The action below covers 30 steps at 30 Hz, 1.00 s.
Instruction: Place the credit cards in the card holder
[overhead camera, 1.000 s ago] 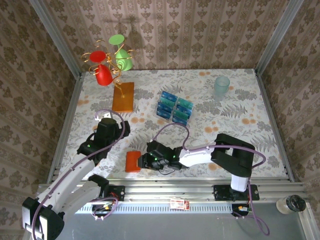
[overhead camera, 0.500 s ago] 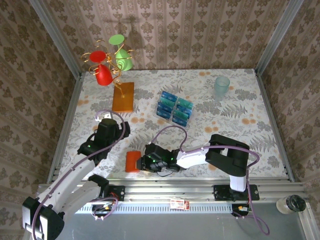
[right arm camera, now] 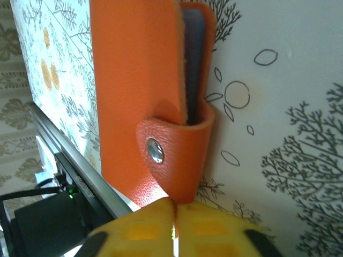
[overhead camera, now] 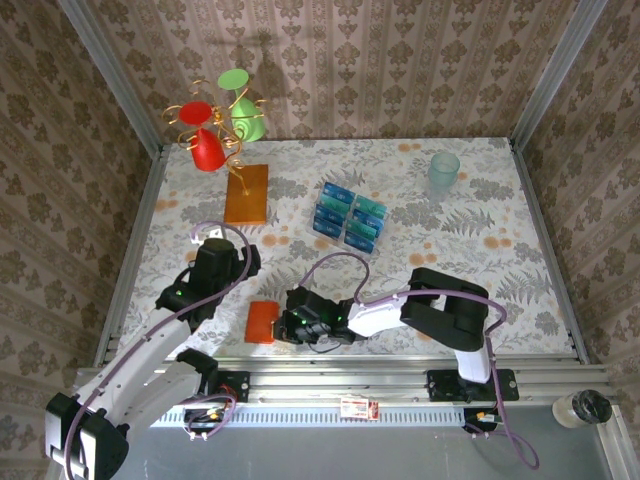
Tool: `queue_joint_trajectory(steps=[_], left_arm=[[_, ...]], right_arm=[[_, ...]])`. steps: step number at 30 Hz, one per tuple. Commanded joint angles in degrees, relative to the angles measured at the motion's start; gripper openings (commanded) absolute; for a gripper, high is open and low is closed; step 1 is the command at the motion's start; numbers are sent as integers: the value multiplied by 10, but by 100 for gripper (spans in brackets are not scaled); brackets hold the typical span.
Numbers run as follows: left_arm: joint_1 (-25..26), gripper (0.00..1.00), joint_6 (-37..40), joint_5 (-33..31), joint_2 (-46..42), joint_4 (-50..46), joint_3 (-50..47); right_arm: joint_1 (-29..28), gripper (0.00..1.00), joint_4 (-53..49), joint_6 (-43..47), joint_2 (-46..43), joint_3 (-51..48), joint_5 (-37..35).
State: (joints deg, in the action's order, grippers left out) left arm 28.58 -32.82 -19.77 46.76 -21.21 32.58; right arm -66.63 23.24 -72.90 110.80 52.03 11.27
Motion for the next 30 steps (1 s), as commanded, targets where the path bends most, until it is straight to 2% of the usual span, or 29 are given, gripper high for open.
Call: queue_joint_trajectory(steps=[1,8,12,13,17,20,24,30], left_arm=[[1,100,3,-3,3,5,-4],[1,100,2,52,38,32,18],[5,100,-64,26,89,13,56],[5,100,-58,36,104,8,69],[4,100,1,153,143,16,105],[4,100,3,234,156,76,100],[4,100,-14,283,171,123,102],[3,100,-53,338,185,194,106]], right_arm=[[14,0,57,-15,13,-12,8],[64,0,59,24,-52,-52,24],[111,0,21,71,-106,-68,59],[124,0,13,82,-118,-71,70],[193,0,-45,141,-182,-81,134],[245,0,-97,186,-230,-78,177],[298,0,-142,229,-283,-75,225],[346,0,-121,222,-307,-78,287]])
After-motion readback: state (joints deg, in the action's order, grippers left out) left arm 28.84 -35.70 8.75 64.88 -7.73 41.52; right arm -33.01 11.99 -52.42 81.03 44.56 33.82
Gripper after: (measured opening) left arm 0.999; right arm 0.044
